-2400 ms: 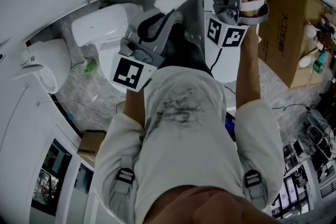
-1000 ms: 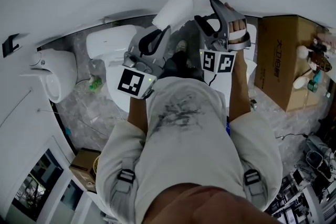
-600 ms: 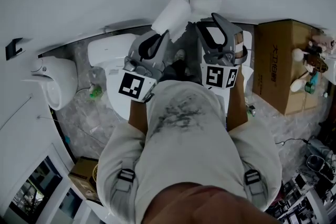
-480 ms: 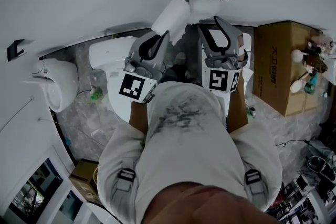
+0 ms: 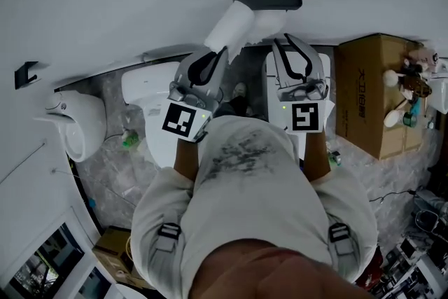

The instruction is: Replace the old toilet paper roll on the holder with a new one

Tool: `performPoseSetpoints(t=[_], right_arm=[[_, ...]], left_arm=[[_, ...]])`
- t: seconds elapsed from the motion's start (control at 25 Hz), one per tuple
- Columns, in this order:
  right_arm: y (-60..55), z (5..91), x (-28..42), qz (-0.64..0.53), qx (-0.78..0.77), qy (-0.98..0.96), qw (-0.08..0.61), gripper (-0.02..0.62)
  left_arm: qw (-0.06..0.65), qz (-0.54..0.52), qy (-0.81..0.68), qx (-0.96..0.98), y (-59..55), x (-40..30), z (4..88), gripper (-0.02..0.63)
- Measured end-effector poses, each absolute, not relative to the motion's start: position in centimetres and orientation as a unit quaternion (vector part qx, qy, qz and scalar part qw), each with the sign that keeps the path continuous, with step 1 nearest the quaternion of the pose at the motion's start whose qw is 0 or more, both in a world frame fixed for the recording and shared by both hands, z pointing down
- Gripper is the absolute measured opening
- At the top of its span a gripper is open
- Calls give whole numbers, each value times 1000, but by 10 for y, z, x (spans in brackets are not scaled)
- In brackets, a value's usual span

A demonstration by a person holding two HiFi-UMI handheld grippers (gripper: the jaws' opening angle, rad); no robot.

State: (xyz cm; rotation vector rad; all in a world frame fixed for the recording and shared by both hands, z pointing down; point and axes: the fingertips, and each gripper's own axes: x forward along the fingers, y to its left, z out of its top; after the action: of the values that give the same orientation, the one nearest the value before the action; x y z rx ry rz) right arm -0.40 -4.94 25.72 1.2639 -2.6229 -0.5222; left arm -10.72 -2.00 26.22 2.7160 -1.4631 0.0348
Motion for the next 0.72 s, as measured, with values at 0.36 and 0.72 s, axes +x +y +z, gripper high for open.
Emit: performPoseSetpoints(t=[0.36, 0.72], right_arm=[[-40, 255, 8, -106, 425, -897, 52, 3], [-30, 257, 10, -82, 414, -906, 39, 2]], left_arm=[[26, 14, -473, 880, -18, -104, 260, 15], [30, 20, -463, 886, -14, -92, 266, 15]])
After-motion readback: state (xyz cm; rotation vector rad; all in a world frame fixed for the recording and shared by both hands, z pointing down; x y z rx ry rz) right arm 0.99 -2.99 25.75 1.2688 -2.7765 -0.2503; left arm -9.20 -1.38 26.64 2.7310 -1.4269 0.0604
